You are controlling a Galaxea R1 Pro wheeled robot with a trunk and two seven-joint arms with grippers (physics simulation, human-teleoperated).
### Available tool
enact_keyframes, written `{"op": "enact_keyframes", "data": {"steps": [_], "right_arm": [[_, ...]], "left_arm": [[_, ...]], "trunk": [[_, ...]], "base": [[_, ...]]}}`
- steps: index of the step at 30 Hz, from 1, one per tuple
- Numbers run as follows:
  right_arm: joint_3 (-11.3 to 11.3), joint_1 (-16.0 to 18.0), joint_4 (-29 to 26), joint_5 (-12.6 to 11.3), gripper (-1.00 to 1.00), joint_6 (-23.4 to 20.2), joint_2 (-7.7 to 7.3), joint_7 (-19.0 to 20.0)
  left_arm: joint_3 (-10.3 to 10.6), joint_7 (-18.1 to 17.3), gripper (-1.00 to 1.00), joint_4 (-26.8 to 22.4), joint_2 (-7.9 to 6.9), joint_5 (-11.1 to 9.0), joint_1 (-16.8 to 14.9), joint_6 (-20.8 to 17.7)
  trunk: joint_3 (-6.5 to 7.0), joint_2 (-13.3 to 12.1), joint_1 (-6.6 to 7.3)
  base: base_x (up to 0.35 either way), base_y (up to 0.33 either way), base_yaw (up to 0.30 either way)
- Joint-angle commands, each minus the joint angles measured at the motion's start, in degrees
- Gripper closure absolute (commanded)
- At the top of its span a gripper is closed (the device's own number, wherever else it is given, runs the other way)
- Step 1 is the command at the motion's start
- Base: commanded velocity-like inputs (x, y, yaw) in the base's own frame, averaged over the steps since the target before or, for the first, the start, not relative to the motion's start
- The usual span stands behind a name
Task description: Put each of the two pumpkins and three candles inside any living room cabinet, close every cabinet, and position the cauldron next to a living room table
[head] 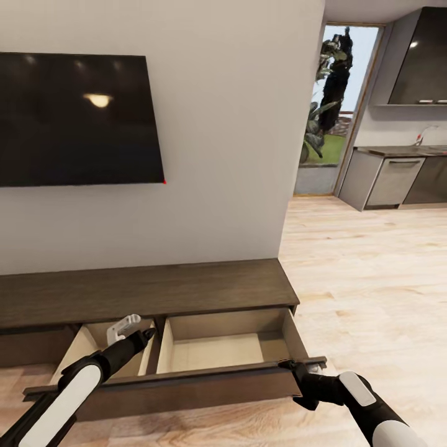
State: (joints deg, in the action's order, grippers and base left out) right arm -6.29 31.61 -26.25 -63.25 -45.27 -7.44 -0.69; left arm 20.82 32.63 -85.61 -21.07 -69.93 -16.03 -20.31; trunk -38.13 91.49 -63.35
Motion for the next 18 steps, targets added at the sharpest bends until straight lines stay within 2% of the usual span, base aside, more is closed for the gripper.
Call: {"op": "enact_keyframes", "data": {"steps": [1,3,7,18], "right_arm": [[-0.3,0.0,0.0,0.0,-1.0,-0.2,0.07,-1.1],[-0.4,0.0,0.0,-0.1,-1.0,-0.1,0.22,-4.4],[-0.5,0.0,0.0,-0.1,-1.0,0.1,0.3,-6.9],[-0.4,0.0,0.0,-0.1,-1.0,0.3,0.32,-7.5]], "left_arm": [[0.1,0.4,-1.0,-0.1,-0.04,-0.4,-0.1,0.0],[0.1,0.4,-1.0,-0.1,0.0,-0.4,-0.1,0.0],[0.1,0.4,-1.0,-0.1,0.0,-0.4,-0.1,-0.1],[0.1,0.4,-1.0,-0.1,0.06,-0.5,-0.1,-0.1]], "trunk": [[0.13,-0.4,0.23],[0.49,-1.2,0.67],[1.21,-2.8,1.55],[3.18,-7.2,3.96]], "base": [[0.0,0.0,0.0],[0.0,0.0,0.0],[0.0,0.0,0.0],[0.0,0.0,0.0]]}}
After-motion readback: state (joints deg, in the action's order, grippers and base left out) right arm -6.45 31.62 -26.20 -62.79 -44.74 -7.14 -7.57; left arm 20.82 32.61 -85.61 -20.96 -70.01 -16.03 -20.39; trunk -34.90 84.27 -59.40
